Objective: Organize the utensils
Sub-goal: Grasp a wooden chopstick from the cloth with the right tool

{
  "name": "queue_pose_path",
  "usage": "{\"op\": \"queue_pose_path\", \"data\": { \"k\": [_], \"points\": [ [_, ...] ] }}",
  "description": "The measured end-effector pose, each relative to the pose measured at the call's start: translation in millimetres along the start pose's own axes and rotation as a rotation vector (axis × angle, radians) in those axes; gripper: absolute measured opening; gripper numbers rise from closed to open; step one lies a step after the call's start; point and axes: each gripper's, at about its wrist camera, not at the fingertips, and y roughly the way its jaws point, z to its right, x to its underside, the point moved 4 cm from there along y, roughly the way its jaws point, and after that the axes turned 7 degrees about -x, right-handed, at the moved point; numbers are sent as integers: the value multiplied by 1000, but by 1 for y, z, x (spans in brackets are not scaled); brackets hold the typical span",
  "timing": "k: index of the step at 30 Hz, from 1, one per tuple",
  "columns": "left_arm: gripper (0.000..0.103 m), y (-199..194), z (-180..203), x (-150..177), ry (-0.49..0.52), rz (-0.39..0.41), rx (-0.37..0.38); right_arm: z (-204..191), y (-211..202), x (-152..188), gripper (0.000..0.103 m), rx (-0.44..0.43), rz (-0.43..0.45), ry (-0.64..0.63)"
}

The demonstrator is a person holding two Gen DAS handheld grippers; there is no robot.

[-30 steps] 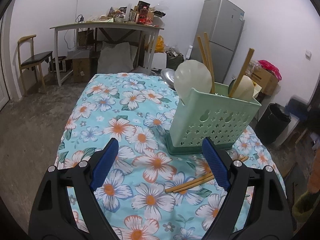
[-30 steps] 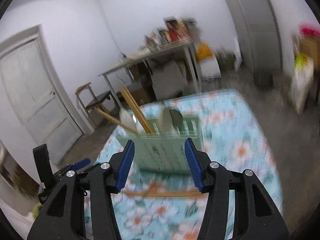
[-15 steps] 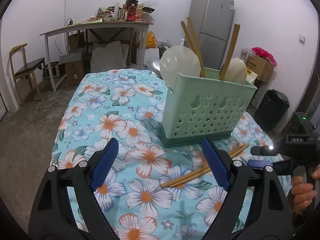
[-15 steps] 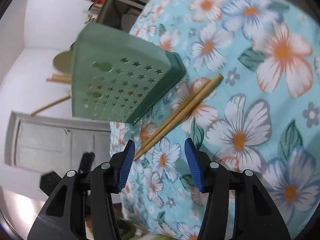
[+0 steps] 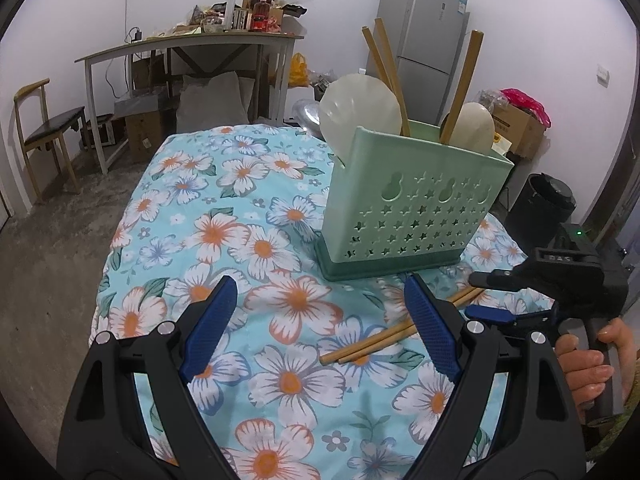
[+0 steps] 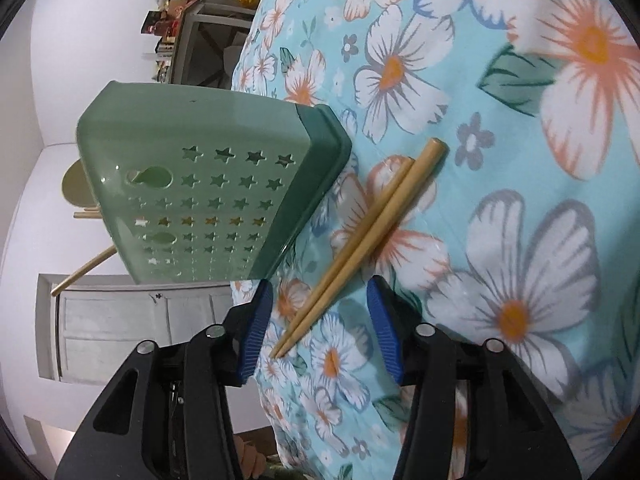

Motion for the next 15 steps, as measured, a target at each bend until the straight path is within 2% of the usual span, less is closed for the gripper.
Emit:
{"op": "queue_pose_path", "data": {
  "k": [6, 11, 15],
  "points": [
    [81, 0, 0, 0, 1, -1, 0, 8, 9, -8, 22, -2, 17, 34],
    [81, 1, -1, 1, -4, -7, 0, 14, 9, -11, 12, -17, 25, 56],
    [81, 2, 0, 0, -4, -12, 3, 16, 6, -9, 11, -36, 21, 62]
  ]
}}
